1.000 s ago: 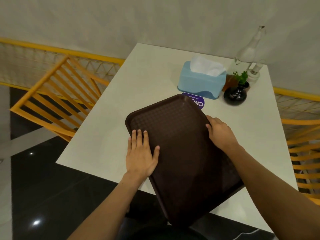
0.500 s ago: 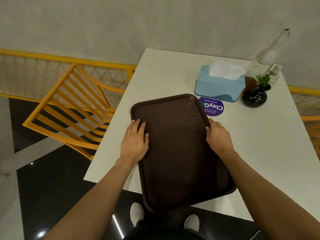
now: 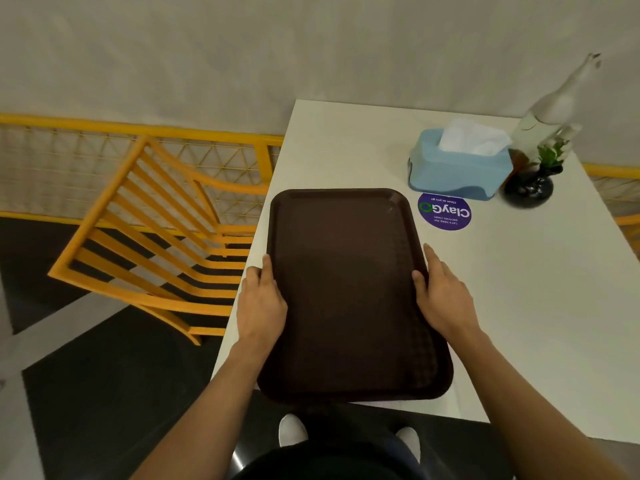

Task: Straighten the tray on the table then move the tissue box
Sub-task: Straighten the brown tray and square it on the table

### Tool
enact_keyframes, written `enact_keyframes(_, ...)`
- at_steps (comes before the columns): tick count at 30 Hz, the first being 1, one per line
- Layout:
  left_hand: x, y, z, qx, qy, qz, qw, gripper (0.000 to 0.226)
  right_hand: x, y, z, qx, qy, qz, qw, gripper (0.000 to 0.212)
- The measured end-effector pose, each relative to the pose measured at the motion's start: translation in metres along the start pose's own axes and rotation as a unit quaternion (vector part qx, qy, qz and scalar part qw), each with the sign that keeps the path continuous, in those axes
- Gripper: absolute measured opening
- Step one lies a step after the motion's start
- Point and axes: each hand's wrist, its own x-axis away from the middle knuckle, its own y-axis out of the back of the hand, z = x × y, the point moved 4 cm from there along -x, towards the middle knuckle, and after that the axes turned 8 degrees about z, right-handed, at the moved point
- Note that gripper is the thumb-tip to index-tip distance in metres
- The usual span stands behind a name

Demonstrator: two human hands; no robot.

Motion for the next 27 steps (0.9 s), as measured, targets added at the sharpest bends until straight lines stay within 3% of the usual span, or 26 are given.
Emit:
enact_keyframes(6, -0.012, 0.004, 0.014, -0.034, -0.008, 0.028, 0.999, 0.058, 0.012, -0.012, 0.013, 0.020, -0.020, -0.005, 1.000, 0.051)
enact_keyframes(13, -0.036, 0.003, 0.017, -0.095, -0.048, 0.003, 0.994, 0.057, 0.003, -0.016, 0.020, 0.066, -0.044, -0.028, 0.996, 0.051)
enact_keyframes(27, -0.082, 0.011, 0.000, -0.076, -0.072, 0.004, 0.995, 0.053, -0.049, -0.016, 0.023, 0.064, -0.055, -0.033, 0.996, 0.052)
